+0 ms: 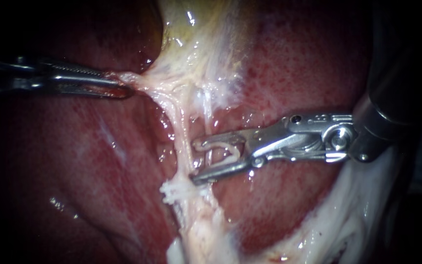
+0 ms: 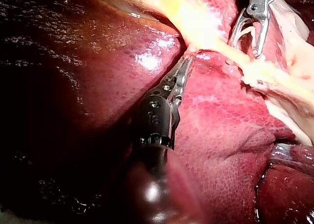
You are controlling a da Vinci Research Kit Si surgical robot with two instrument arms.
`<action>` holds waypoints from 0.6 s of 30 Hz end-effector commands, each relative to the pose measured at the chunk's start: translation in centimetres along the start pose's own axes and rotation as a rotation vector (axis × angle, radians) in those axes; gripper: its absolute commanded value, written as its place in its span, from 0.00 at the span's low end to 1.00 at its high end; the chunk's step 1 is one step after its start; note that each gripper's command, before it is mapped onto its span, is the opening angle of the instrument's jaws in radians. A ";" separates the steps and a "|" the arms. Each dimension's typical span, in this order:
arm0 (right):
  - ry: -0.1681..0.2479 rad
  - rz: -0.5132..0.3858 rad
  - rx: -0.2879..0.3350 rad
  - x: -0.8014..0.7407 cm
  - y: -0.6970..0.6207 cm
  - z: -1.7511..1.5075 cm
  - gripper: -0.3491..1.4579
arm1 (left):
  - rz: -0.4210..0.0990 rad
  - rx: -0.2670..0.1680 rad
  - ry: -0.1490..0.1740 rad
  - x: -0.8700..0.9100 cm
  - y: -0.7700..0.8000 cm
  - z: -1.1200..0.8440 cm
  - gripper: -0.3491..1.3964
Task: Clipping third clip left tube
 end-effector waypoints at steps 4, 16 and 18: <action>0.000 0.000 0.000 0.00 0.03 0.00 0.42 | 0.000 0.000 0.000 0.00 0.00 0.00 0.00; 0.058 0.042 0.072 0.12 0.09 0.21 0.42 | 0.000 0.000 0.000 0.00 0.01 0.00 0.00; 0.068 0.055 0.087 0.14 0.08 0.24 0.42 | 0.000 0.000 0.000 0.00 0.01 0.00 0.00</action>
